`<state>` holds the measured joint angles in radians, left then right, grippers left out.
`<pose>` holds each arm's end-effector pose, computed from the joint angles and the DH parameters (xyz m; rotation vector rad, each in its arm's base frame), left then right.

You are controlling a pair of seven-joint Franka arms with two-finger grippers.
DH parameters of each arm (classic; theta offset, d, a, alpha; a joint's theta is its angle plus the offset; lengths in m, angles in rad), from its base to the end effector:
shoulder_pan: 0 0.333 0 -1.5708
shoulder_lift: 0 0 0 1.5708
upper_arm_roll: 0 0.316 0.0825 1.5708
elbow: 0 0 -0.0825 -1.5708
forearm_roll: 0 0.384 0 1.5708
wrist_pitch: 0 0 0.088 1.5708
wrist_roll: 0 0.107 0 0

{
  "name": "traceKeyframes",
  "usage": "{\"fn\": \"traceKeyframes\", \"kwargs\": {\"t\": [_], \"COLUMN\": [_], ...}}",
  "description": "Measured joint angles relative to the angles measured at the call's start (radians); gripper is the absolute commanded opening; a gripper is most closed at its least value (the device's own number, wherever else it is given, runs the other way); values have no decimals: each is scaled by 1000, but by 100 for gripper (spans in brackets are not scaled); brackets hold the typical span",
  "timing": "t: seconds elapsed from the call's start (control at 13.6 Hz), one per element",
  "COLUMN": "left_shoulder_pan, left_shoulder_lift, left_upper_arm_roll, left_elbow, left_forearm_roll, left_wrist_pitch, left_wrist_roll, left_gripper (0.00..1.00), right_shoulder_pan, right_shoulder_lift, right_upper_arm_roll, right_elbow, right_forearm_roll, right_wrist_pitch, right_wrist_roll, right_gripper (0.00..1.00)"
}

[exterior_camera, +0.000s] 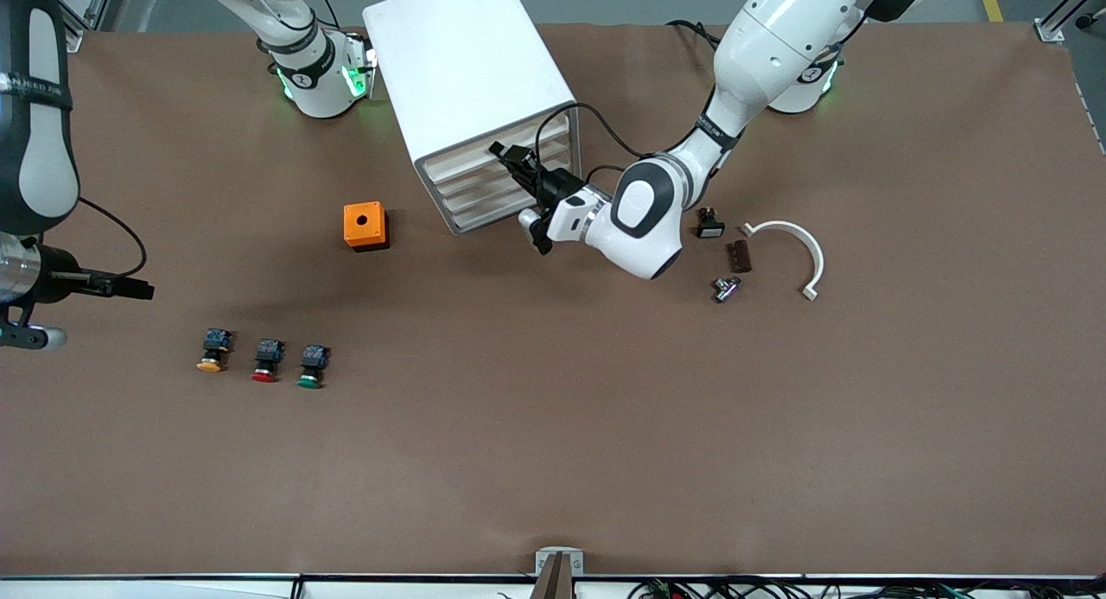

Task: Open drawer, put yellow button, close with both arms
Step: 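Pull the drawer open with the left gripper while the right gripper reaches the yellow button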

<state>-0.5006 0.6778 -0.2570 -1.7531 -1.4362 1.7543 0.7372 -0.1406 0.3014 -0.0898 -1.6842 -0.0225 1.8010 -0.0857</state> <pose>0.4179 -0.4932 0.2280 1.5992 -0.4811 -0.5908 0.6082 -0.1399 0.4104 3.1017 -0.2112 -0.2943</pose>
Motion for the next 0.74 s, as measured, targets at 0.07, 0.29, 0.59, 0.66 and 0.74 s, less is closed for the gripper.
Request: {"fn": "traceKeyframes", "kwargs": {"t": [0.07,0.29,0.59,0.66,0.74], "left_shoulder_pan": [16,63,139,153,164], "left_shoulder_lift": [1,19,69,74,76], "left_upper_arm_roll": [2,11,14,14,14], "left_elbow": [3,38,106,112,115], "left_forearm_roll": [0,0,0,0,0], "left_wrist_pitch": [0,1,-1,-1,-1], "left_wrist_roll": [2,3,3,3,3], "left_gripper": [8,11,20,21,22], "right_shoulder_pan": [-9,-13,-12,-12,-12], "right_shoulder_lift": [21,89,171,181,184], "right_upper_arm_roll": [0,2,9,10,10], "right_elbow": [-12,-46,-95,-119,-144], "right_forearm_roll": [0,0,0,0,0], "right_wrist_pitch": [44,181,336,378,414], "right_wrist_roll": [-11,-21,-23,-24,-24], "right_gripper": [100,100,100,100,100]}}
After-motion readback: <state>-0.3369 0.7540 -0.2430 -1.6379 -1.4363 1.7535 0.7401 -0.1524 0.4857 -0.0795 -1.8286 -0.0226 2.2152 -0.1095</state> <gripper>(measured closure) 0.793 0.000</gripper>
